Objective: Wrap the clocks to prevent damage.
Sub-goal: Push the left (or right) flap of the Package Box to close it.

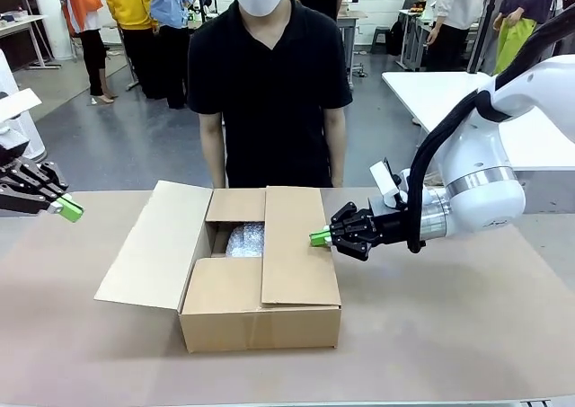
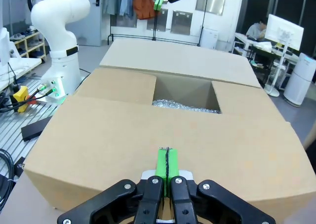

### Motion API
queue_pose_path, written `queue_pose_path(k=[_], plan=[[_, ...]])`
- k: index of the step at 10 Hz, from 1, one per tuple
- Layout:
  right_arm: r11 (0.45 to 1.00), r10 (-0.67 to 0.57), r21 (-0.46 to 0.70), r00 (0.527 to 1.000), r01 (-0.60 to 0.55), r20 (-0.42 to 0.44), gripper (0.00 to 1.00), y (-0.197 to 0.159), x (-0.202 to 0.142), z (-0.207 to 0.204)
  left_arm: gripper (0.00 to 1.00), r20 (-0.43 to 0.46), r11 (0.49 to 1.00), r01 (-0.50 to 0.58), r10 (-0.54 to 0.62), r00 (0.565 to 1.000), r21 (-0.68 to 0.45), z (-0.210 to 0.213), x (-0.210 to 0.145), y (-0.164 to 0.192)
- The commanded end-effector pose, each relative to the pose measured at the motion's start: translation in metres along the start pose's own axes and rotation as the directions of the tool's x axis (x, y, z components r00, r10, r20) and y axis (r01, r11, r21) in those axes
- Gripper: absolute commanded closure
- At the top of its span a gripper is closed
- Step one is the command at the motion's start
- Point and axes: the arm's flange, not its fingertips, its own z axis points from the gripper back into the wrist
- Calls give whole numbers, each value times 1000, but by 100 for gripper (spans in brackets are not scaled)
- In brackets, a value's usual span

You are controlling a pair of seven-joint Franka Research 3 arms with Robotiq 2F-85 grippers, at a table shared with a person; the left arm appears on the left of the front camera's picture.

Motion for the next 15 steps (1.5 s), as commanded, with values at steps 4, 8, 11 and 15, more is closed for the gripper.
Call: queue_pose_path(k=[4, 8, 11, 15], plan=[[1000, -3, -2, 1000, 3, -5, 99, 1, -3, -2, 100, 0, 1000, 0, 0, 1000, 0, 0, 0, 0], [1000, -3, -2, 1000, 3, -5, 99, 1, -3, -2, 100, -28, 1000, -30, 30, 999, -3, 2, 0, 3], [1000, -3, -2, 1000, 3, -5, 99, 1, -3, -2, 100, 103, 1000, 6, -8, 995, 14, -14, -46, 30], [1000, -3, -2, 1000, 3, -5, 99, 1, -3, -2, 100, 179, 988, 72, -96, 979, 137, -46, -94, 56]])
